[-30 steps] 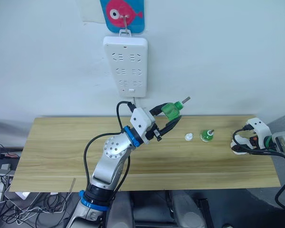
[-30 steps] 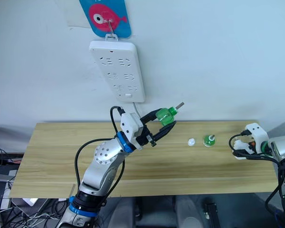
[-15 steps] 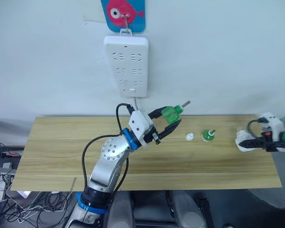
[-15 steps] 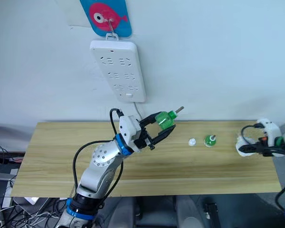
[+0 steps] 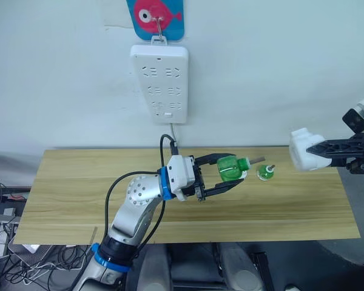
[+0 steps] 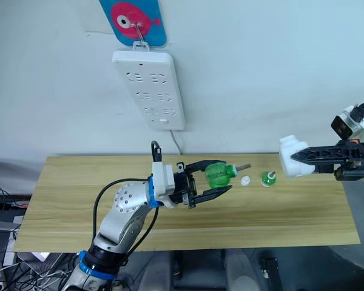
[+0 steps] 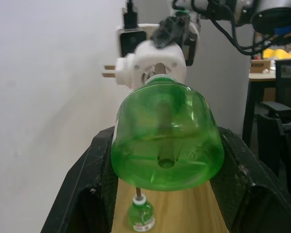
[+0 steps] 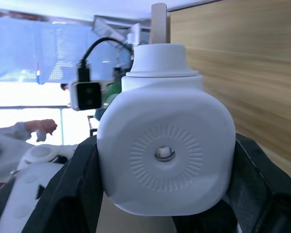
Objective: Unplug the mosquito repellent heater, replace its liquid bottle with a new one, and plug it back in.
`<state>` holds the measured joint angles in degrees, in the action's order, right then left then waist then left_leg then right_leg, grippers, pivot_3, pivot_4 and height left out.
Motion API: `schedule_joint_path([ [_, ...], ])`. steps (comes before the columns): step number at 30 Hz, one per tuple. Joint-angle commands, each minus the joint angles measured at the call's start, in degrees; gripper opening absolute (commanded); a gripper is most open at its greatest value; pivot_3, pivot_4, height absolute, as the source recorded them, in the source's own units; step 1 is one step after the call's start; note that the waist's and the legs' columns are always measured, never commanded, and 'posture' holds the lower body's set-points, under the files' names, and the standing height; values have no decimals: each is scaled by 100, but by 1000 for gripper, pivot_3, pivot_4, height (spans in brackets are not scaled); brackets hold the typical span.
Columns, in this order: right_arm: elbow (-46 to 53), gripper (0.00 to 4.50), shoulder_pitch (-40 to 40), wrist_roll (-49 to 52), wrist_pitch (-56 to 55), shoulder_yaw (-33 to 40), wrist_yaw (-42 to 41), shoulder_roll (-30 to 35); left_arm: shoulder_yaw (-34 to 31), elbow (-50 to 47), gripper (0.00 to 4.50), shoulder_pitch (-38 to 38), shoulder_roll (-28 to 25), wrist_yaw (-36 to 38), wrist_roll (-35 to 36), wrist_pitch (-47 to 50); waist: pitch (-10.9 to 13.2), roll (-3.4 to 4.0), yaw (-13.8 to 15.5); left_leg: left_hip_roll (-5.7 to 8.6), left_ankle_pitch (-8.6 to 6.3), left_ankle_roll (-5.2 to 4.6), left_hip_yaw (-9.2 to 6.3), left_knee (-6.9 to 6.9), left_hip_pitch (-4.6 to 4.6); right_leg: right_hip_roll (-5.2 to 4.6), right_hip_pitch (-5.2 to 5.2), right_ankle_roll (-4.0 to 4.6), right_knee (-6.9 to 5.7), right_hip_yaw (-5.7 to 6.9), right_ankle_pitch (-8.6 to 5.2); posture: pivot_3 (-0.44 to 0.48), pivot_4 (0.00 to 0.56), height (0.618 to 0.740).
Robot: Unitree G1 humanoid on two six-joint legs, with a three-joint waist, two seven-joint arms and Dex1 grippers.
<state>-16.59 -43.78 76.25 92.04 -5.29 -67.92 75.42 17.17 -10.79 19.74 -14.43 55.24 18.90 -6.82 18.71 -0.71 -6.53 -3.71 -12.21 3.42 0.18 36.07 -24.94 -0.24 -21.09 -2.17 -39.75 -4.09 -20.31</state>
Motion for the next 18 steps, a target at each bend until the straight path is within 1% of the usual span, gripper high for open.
schedule_joint_path([
  [1, 55, 2975, 8, 1219, 46, 66, 854, 172, 77, 112, 2240, 83, 95, 95, -52, -278, 0, 0, -5, 0, -4, -7, 1, 0, -3, 0, 0, 0, 2, 0, 0, -269, 341, 740],
  [4, 55, 2975, 75, 1866, 46, 109, 1537, 79, 89, 203, 2240, 188, 169, 95, -52, -310, 0, 0, -5, -2, -9, -16, 2, 0, -9, 2, -3, 0, 10, 1, 0, -265, 341, 740],
  [10, 117, 2975, 156, 2837, 15, 153, 2514, -43, 69, 357, 2240, 378, 322, 25, -99, -334, 0, -1, -4, -2, -9, -17, 0, 2, -12, 1, -5, 0, 9, 3, 0, -261, 340, 740],
  [15, 225, 2975, 326, 3580, -281, 92, 3146, 4, 128, 365, 2240, 381, 369, 37, -134, -344, 0, 0, -5, -3, -9, -15, 0, 2, -13, 1, -5, 0, 10, 4, 0, -264, 335, 740],
  [18, 257, 2975, 339, 3675, -330, 120, 3252, -38, 172, 366, 2240, 380, 400, 35, -162, -338, 0, 0, -5, -3, -9, -15, -1, 3, -14, 1, -6, 0, 10, 4, 0, -264, 336, 740],
])
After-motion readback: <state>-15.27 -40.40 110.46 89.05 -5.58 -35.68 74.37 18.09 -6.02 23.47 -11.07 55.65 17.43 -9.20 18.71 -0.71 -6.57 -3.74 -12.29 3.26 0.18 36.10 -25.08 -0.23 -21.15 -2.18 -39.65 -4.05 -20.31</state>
